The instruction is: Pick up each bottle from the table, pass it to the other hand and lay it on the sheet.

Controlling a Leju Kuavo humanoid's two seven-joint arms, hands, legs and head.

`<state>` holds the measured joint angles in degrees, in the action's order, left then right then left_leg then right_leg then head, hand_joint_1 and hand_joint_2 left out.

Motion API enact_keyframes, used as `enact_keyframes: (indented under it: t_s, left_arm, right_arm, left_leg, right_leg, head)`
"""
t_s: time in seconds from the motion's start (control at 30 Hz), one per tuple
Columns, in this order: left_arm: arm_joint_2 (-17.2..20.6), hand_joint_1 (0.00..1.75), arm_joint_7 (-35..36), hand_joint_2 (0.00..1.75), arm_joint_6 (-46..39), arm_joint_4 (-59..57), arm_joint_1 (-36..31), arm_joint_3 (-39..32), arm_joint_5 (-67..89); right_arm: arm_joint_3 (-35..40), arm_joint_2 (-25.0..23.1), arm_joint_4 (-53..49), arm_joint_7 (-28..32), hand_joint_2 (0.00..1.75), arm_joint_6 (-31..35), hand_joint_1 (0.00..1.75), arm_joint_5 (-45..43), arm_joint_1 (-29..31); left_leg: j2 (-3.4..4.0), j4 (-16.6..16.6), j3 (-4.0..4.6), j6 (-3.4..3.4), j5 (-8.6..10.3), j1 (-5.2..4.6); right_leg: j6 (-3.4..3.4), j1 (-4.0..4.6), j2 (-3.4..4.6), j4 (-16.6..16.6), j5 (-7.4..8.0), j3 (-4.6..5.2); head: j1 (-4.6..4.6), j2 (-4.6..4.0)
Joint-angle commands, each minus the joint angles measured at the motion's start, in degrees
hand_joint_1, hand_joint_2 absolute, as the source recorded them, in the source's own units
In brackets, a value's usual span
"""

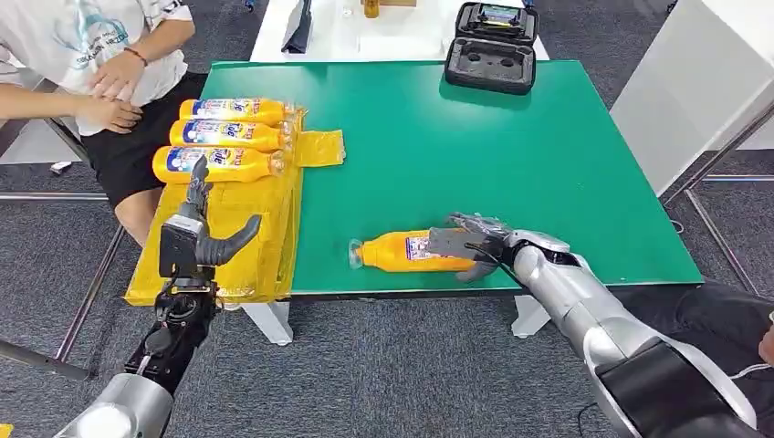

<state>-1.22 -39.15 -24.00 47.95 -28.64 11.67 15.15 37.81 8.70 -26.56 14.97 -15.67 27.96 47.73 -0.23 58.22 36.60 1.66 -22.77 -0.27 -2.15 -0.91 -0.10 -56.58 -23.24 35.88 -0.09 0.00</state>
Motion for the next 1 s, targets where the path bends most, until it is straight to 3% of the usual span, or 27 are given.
enact_keyframes:
  t_s: [0.03,0.53,0.57,0.6,0.63,0.67,0.8,1.0]
  left_arm:
    - [0.36,0.0,-0.07,1.75,0.17,-4.61,-2.28,1.04,-0.55]
    - [0.01,0.0,-0.02,1.75,0.73,-5.49,-2.21,1.48,-0.67]
    - [0.01,0.0,-0.02,1.75,0.71,-5.51,-2.18,1.48,-0.67]
    - [-0.03,0.0,-0.01,1.75,0.73,-5.52,-2.16,1.5,-0.67]
    - [-0.06,0.0,-0.01,1.75,0.76,-5.55,-2.15,1.53,-0.67]
    - [-0.06,0.0,-0.01,1.75,0.8,-5.58,-2.14,1.56,-0.67]
    - [-0.14,0.0,-0.1,1.75,0.97,-6.16,-2.37,1.85,-0.65]
    - [-0.09,0.0,-0.19,1.75,0.64,-6.1,-2.14,1.91,-0.63]
  right_arm:
    - [1.73,-1.21,5.02,-0.06,1.75,-0.19,0.0,0.19,2.79]
    - [2.68,-1.02,5.72,-0.83,1.75,-0.66,0.0,1.37,1.76]
    - [2.68,-1.01,5.74,-0.83,1.75,-0.58,0.07,1.38,1.64]
    - [2.69,-1.02,5.74,-0.82,1.75,-0.49,0.61,1.39,1.51]
    - [2.69,-0.96,5.76,-0.82,1.75,-0.4,0.61,1.4,1.39]
    - [2.68,-0.92,5.78,-0.82,1.75,-0.33,1.41,1.4,1.3]
    - [2.79,-0.66,5.62,-1.38,1.75,0.0,1.59,1.67,0.79]
    - [2.52,-0.57,5.44,-1.22,1.75,0.37,1.57,1.53,0.52]
  left_leg:
    - [0.04,0.01,-0.36,-0.13,-0.16,0.08]
    - [-0.02,-0.01,-0.2,-0.07,-0.08,0.05]
    - [-0.02,-0.01,-0.34,-0.11,-0.14,0.09]
    - [-0.03,-0.02,-0.15,-0.05,-0.05,0.03]
    - [-0.04,-0.03,-0.13,-0.05,-0.03,0.03]
    - [-0.06,-0.03,-0.26,-0.09,-0.09,0.06]
    - [-0.07,-0.02,-0.35,-0.13,-0.13,0.1]
    - [-0.05,-0.04,-0.17,-0.06,-0.04,0.04]
  right_leg:
    - [0.12,0.08,0.02,0.01,-0.15,-0.36]
    - [0.07,0.06,-0.03,0.04,-0.08,-0.23]
    - [0.1,0.1,-0.04,0.05,-0.14,-0.38]
    - [0.05,0.04,-0.04,0.03,-0.06,-0.17]
    - [0.04,0.03,-0.04,0.03,-0.04,-0.14]
    - [0.08,0.06,-0.07,0.05,-0.1,-0.29]
    - [0.11,0.11,-0.09,0.07,-0.14,-0.39]
    - [0.06,0.05,-0.07,0.05,-0.06,-0.18]
  head:
    - [0.0,0.0]
    - [0.0,0.0]
    - [0.0,0.0]
    - [0.0,0.0]
    - [0.0,0.0]
    - [0.0,0.0]
    - [0.0,0.0]
    - [0.0,0.0]
